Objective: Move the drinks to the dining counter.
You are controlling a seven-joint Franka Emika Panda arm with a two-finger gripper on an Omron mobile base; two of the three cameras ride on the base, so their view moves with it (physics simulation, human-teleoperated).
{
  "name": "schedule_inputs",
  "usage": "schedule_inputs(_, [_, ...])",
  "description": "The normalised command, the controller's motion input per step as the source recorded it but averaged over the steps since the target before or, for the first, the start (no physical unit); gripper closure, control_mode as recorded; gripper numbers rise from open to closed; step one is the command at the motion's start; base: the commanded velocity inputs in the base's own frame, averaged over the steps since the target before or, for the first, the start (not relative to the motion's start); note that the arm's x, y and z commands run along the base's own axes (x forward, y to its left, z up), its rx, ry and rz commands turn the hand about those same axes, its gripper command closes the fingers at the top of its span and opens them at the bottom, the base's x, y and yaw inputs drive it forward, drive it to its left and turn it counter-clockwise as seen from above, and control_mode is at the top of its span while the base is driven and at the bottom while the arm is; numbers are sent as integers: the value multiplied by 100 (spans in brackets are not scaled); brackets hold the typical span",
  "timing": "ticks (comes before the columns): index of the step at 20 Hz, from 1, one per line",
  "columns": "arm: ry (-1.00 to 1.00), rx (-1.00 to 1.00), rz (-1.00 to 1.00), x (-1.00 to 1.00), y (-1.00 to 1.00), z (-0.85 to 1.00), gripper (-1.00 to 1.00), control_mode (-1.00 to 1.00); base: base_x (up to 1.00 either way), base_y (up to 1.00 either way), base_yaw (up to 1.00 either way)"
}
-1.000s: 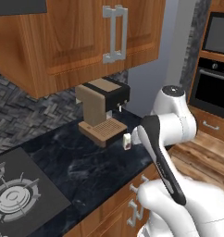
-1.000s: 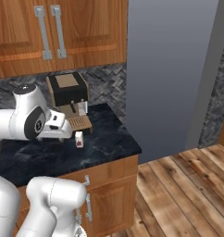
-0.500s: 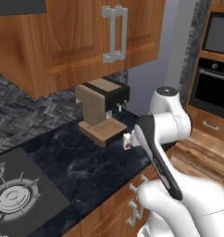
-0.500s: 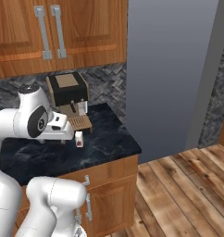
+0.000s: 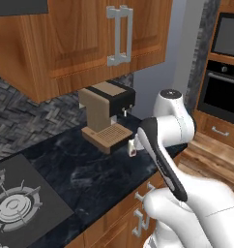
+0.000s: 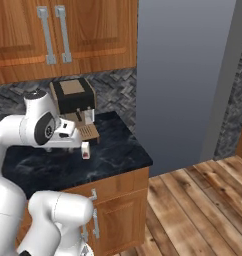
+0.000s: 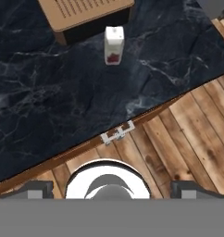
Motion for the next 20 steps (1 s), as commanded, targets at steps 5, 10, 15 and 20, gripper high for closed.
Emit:
schedule_inputs(5, [0,-2,0,34,0,-14,-100,-100,0,0,0])
schedule_inputs(10, [6,0,0,33,0,-17,-100,-100,0,0,0])
schedule_inputs(15, [3,0,0,30,0,-6,-100,-100,0,0,0])
schedule_inputs(20, [0,0,0,37,0,-1,-100,-100,0,0,0])
